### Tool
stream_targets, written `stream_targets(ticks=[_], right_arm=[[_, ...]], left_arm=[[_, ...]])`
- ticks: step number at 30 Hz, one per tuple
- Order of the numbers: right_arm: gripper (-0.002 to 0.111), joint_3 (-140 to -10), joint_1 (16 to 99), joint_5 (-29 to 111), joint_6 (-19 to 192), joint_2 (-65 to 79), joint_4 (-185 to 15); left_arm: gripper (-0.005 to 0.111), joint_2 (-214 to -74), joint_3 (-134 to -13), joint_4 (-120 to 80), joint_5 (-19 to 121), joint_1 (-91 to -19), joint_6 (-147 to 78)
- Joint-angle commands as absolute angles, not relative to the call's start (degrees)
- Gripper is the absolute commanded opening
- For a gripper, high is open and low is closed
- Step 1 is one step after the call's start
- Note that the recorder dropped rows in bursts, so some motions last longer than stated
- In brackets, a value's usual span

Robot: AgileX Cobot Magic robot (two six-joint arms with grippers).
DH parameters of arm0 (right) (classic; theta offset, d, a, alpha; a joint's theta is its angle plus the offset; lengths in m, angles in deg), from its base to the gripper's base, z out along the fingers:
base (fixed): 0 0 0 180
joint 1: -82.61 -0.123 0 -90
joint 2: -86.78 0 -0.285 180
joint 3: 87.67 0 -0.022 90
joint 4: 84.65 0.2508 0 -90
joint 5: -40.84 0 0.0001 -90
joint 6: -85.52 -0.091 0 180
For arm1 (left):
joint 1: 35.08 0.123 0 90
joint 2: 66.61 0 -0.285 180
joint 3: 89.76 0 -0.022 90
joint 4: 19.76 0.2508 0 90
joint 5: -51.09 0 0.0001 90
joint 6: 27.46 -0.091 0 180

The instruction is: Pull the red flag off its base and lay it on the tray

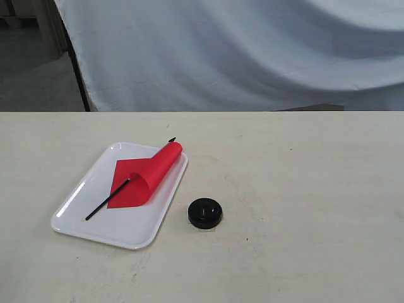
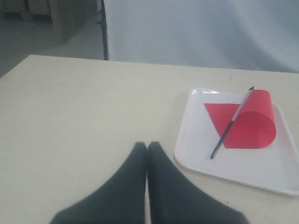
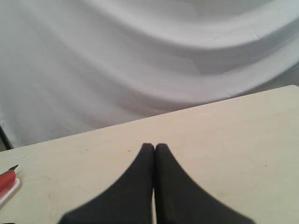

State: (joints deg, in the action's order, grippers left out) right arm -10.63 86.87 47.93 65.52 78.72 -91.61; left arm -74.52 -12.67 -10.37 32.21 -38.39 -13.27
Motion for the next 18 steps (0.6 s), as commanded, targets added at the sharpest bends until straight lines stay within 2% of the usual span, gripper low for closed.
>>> stream_targets(ticks=[1,8,13,18], right_arm=[[0.000,-10.5,86.8,48.5,69.4,79.0,-92.9],[0.000,-10.5,86.8,51.3,74.6,79.0,-89.3],[0.000,-10.5,86.8,59.0,79.4,79.0,-83.7],[0.000,-10.5,86.8,59.5,79.4,79.0,-81.9]], left_arm=[[0.000,-74.4,-12.5,-10.6,32.6,-38.4,-13.6],[0.000,-74.4,-12.5,-10.6,32.6,-38.4,-13.6],[0.000,-74.4,-12.5,-10.6,32.6,-38.4,-13.6],[0.000,-74.4,-12.5,-10.6,32.6,-38.4,-13.6]])
